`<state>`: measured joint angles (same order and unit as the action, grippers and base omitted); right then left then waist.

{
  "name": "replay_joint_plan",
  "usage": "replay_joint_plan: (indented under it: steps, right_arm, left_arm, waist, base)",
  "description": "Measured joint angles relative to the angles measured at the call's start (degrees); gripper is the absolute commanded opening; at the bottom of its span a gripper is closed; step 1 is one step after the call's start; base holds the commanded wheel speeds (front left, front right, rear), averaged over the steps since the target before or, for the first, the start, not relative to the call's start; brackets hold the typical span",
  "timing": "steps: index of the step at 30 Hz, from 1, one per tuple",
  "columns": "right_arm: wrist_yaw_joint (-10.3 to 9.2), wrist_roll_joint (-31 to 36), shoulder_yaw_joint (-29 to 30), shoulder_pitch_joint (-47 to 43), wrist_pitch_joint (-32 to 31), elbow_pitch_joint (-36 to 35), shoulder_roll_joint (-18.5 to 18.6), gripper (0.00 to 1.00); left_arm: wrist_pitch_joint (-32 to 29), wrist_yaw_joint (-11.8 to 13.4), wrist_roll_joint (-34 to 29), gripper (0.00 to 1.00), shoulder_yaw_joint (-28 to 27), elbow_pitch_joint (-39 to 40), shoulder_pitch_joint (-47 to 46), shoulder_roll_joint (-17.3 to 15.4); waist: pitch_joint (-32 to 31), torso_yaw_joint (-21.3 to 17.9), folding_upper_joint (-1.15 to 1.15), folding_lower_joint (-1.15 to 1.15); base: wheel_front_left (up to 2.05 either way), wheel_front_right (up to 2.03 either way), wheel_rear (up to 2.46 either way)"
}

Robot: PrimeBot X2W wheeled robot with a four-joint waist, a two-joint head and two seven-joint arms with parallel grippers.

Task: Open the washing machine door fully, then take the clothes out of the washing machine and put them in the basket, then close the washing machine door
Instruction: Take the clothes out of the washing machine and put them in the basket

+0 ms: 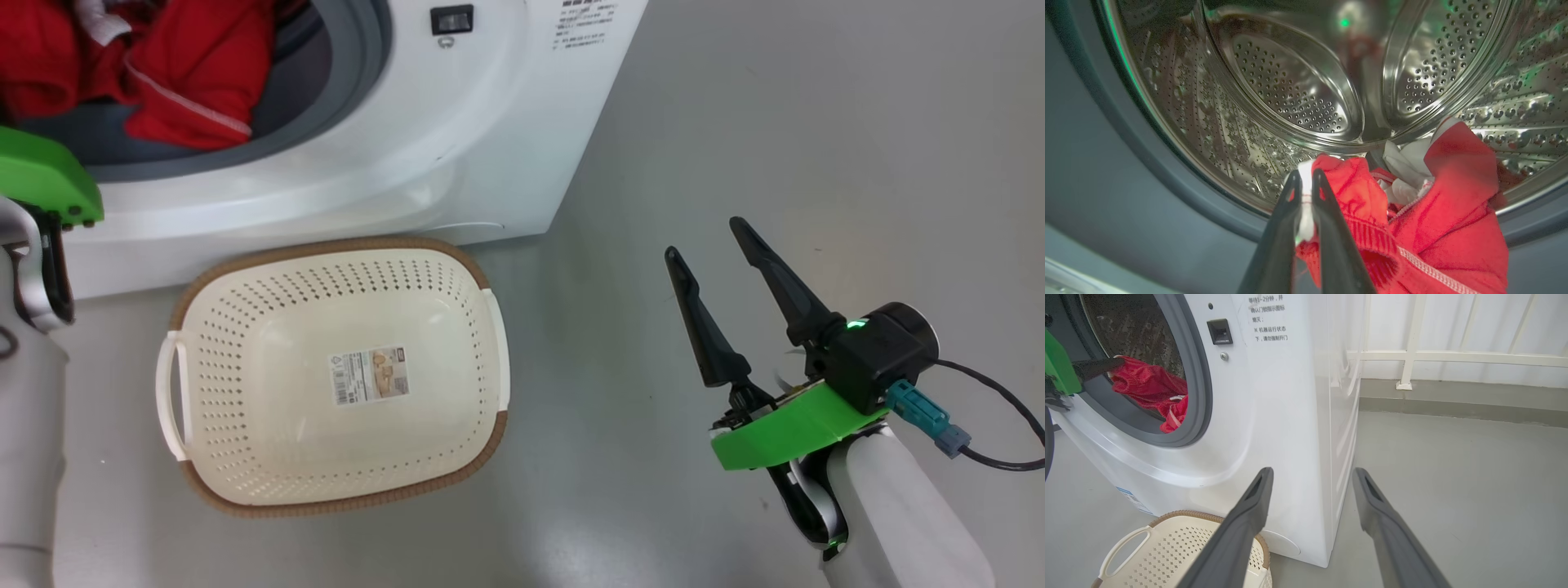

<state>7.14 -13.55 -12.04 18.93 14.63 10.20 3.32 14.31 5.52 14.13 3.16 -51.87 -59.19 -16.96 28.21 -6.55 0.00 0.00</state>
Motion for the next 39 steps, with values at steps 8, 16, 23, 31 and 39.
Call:
replay_joint_plan:
  steps: [8, 16, 23, 31, 39]
  right_arm:
    - [0.00, 0.0, 0.1, -1.1, 0.0, 0.2, 0.1, 1.00]
    - [0.00, 0.0, 0.4, -2.0, 0.0, 0.4, 0.2, 1.00]
    - [0.00, 0.0, 0.6, -3.6, 0.0, 1.0, 0.1, 1.00]
    - [0.00, 0.0, 0.8, -5.3, 0.0, 1.5, 0.1, 1.00]
    - [0.00, 0.0, 1.7, -7.2, 0.0, 1.9, 0.0, 1.00]
  left_arm:
    - [0.2, -0.5, 0.5, 0.00, -3.0, 10.3, 8.0, 0.3]
    - [0.2, -1.0, 0.3, 0.00, -4.4, 18.2, 14.6, 1.5]
    - [0.2, -1.0, -0.4, 0.00, -4.8, 24.8, 20.4, 2.4]
    - [0.2, -0.5, -0.5, 0.00, -4.3, 31.4, 27.0, 4.0]
    - [-0.5, 0.7, -0.5, 0.00, -3.6, 39.9, 33.9, 5.2]
  waist:
    - [-2.4, 0.4, 0.00, 0.00]
    - [-5.4, 0.5, 0.00, 0.00]
    - [-8.1, 0.7, 0.00, 0.00]
    - [-11.4, 1.3, 0.00, 0.00]
    - [-14.7, 1.7, 0.00, 0.00]
  base:
    - [0.00, 0.00, 0.00]
    - [0.00, 0.00, 0.00]
    - [0.00, 0.00, 0.00]
    - [0.00, 0.00, 0.00]
    - [0.00, 0.00, 0.00]
